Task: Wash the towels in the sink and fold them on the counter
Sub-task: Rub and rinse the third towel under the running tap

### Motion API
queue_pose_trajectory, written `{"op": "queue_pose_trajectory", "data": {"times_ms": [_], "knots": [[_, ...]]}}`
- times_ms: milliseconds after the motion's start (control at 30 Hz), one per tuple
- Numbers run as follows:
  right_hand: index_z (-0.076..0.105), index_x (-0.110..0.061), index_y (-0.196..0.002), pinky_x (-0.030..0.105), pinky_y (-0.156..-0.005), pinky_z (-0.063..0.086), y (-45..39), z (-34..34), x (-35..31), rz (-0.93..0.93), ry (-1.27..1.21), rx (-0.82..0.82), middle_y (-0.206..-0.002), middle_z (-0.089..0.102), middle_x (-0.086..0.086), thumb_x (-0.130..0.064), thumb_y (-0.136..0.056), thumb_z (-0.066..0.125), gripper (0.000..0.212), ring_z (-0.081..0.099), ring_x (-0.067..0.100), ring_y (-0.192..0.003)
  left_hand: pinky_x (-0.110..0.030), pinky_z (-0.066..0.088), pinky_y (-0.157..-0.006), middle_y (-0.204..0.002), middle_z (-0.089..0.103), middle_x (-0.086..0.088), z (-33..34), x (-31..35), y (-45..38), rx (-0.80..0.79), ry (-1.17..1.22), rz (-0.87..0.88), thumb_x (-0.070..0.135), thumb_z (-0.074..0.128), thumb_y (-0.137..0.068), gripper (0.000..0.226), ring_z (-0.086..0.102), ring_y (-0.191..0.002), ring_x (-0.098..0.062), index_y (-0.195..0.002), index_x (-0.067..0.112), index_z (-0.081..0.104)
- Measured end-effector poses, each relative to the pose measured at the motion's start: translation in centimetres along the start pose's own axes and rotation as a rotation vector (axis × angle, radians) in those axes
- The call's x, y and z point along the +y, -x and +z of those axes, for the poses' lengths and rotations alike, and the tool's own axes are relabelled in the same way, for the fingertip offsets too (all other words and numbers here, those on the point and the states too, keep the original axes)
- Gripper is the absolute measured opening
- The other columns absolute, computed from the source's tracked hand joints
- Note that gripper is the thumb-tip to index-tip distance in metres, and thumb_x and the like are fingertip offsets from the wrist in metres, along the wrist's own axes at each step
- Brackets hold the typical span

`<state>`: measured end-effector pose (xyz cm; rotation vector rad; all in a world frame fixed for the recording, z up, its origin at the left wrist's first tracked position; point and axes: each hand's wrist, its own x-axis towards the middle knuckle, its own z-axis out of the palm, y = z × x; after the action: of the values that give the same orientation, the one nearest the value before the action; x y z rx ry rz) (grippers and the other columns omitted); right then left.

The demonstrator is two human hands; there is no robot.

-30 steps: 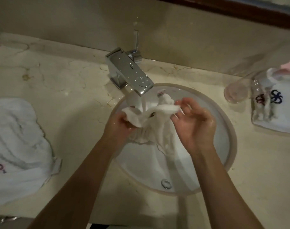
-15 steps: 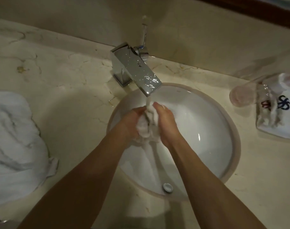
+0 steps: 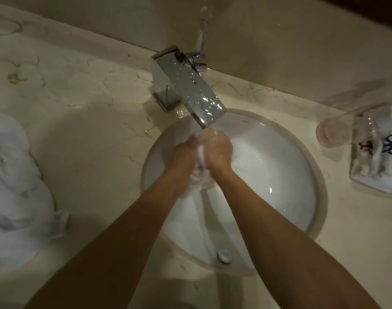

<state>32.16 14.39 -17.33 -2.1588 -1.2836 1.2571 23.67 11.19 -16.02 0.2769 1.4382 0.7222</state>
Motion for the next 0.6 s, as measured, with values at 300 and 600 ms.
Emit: {"op": "queue_pose_trajectory", "data": {"times_ms": [300,600], "knots": [[0.056,-0.011,-0.074,0.038,-0.08,0.047,1.3,-2.0,1.0,-0.009,-0.031,0.085,-0.078,0.061,0.007,-0.028,-0.103,0.042,0.036,0.056,0.025,-0.081,-0.018,0.05,-0.063,-0.078,0.069,-0.007,1.6,-0.4,0.3,0.058,-0.382,0.18,0.019,0.048,-0.102,0.022,0.068,-0.07,-0.012,-0.092,0.009,0.065],[0.064,-0.007,-0.13,0.047,-0.099,0.049,7.2,-7.7,10.1,0.634,-1.033,-0.498,-0.129,0.066,0.016,-0.054,-0.096,0.053,0.06,0.061,0.034,-0.119,-0.05,0.06,-0.08,-0.107,0.072,-0.01,-3.1,-6.2,3.0,0.027,-0.185,-0.16,0.032,0.07,-0.073,0.058,0.071,-0.093,-0.029,-0.127,0.013,0.059]]}}
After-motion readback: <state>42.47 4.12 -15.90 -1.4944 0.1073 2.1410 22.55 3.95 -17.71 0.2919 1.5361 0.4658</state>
